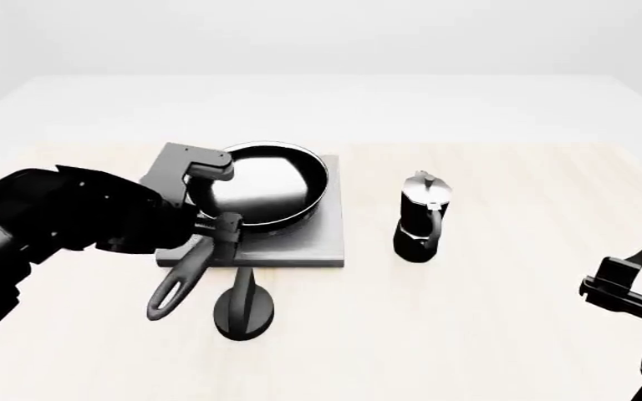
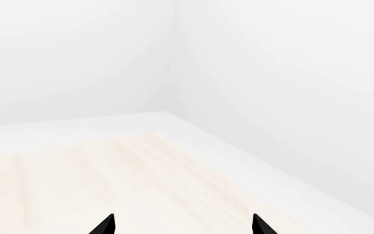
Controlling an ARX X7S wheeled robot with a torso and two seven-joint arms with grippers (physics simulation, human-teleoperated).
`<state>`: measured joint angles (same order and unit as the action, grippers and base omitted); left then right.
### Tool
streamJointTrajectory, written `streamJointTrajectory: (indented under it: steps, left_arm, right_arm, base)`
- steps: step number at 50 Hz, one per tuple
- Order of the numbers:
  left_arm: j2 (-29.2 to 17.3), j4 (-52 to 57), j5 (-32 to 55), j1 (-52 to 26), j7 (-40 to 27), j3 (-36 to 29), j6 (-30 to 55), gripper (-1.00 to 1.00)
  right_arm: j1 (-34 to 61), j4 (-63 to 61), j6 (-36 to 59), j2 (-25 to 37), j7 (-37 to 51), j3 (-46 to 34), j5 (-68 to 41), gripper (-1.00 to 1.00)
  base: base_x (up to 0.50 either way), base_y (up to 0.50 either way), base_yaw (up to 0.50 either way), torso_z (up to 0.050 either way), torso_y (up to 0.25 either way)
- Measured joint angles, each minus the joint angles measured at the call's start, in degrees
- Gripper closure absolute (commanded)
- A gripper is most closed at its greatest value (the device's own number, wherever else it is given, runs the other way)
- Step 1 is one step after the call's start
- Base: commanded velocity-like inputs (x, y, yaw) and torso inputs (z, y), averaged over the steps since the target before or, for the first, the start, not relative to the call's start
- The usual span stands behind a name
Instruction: Turn on the stove and put the frying pan on it.
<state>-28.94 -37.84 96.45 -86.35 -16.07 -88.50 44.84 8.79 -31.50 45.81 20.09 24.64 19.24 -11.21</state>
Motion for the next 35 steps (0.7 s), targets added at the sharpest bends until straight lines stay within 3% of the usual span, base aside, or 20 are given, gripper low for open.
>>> streamJointTrajectory:
  steps: [9,24,35]
  left_arm:
    - [-1.22,2.11,0.11,-2.92,-0.47,0.79,1.46,-1.0]
    - [-8.16,15.86,5.6,-18.4,0.59,6.93,8.83,-1.0]
    - [-16.95,42.8,0.03,-14.21,-5.44,14.0,-4.48,-1.0]
  right_arm:
    - [0.15,-0.14,0.28,0.14,0.12,-0.05,-0.12,-1.0]
    - [0.83,-0.83,1.08,0.26,0.3,-0.9,-0.38,-1.0]
    - [5.09,-2.35,3.18,0.69,-0.2,-4.32,-1.21,-1.0]
  base:
    - [0.0,0.0,0.0,0.0,0.001]
    - [0.0,0.0,0.0,0.0,0.0]
    - [0.0,0.0,0.0,0.0,0.0]
